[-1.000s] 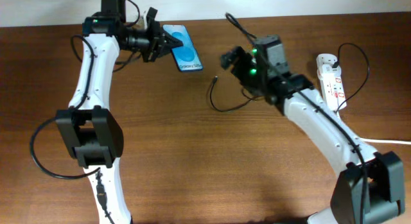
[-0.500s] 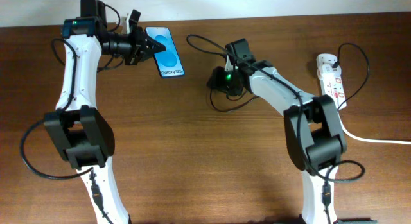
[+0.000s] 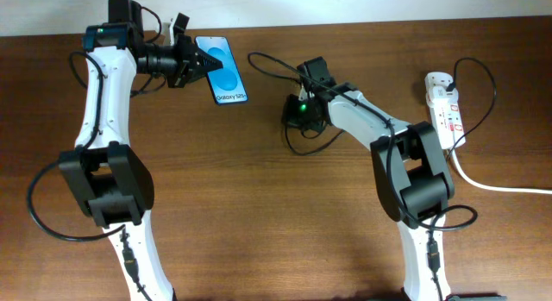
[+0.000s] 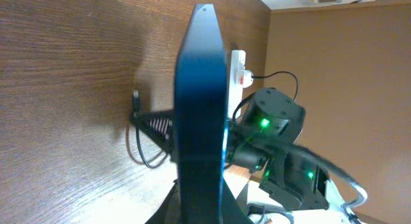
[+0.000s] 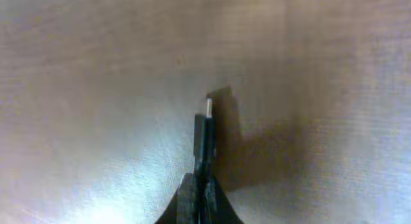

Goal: Plug charger to phone and switch on socket

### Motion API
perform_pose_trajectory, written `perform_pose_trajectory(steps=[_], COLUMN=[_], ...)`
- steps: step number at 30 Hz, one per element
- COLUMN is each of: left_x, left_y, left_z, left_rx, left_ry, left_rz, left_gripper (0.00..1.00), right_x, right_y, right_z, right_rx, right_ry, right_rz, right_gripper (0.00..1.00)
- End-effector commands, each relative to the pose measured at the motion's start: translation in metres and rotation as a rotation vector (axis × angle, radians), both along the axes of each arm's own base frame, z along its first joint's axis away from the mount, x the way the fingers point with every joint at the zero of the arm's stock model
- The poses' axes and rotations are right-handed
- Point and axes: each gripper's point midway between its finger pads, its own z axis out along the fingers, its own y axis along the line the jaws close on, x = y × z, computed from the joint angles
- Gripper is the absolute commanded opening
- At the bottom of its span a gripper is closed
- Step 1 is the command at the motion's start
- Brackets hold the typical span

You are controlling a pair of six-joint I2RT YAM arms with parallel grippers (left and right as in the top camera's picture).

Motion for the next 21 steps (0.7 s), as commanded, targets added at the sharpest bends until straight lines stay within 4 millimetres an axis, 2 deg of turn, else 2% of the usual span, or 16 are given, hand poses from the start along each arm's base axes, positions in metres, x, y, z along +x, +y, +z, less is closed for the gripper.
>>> perform_pose_trajectory(steps=[1,2,3,4,6,9,10,15,20,21], left_x=[-0.005,-0.006,-0.006,-0.006,-0.006,-0.006,-0.006,-0.006,-0.007,-0.008], left_y=[-0.002,-0.002,-0.002,-0.002,-0.002,-0.002,-0.002,-0.002,-0.003,-0.003], left_z=[0.020,0.020,0.020,0.020,0.020,0.020,0.020,0.020,0.020,0.019], left_rx=[-0.020,-0.020,-0.020,-0.020,-0.020,-0.020,-0.020,-0.020,-0.021,-0.020], left_ry=[-0.042,-0.040,-0.039,-0.039,-0.039,-0.040,-0.039,-0.038,-0.031,-0.026], left_rz=[-0.016,-0.016,-0.016,-0.016,-0.016,-0.016,-0.016,-0.016,-0.016,-0.018], left_gripper=[0.00,0.00,0.00,0.00,0.00,0.00,0.00,0.00,0.00,0.00], right_x=[-0.042,-0.061,-0.085,-0.101,-0.116,-0.118,-0.117,-0.119,-0.117,-0.116], right_y=[-0.006,-0.010,-0.015,-0.025,-0.038,-0.039,-0.039,-0.040,-0.037,-0.037], right_z=[0.033,0.043,0.041,0.031,0.016,0.013,0.012,0.010,-0.001,-0.003], right_rx=[0.010,-0.008,-0.036,-0.107,-0.184,-0.185,-0.184,-0.183,-0.166,-0.166], right_ry=[-0.025,0.012,0.081,0.146,0.199,0.204,0.206,0.209,0.192,0.193], right_rz=[0.335,0.382,0.446,0.468,0.476,0.474,0.464,0.463,0.437,0.427], right_gripper=[0.04,0.04,0.04,0.04,0.04,0.05,0.14,0.22,0.20,0.16])
